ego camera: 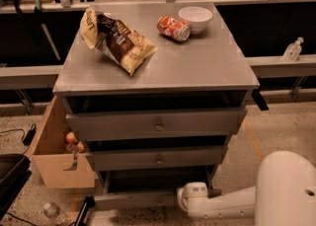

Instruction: Open bottom drawer

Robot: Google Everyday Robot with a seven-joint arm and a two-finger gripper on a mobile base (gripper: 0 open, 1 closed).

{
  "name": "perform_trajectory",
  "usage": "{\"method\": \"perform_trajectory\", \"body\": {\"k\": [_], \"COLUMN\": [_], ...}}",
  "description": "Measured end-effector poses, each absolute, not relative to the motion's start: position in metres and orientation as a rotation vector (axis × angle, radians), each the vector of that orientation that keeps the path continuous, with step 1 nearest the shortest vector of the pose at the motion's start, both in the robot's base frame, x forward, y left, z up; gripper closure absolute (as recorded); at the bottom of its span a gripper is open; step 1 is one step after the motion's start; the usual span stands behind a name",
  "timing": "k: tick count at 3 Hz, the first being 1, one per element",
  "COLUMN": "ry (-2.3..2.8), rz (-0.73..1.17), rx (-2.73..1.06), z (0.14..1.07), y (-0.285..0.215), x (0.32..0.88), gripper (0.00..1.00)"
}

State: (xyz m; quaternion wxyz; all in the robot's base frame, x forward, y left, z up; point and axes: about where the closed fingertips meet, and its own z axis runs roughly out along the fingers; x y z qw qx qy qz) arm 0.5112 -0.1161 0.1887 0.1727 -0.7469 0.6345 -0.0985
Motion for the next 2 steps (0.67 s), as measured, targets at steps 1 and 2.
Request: {"method": "perform_trajectory", "body": {"k": [1, 2], "ry": [1.831, 1.832], "rz": [-0.281, -0.281], "rx": [-2.122, -2.121], "z": [0.1967, 0.1966], "y": [-0.1148, -0.1147], "x": [0.4958, 0.4962], "gripper": [1.00, 1.00]}}
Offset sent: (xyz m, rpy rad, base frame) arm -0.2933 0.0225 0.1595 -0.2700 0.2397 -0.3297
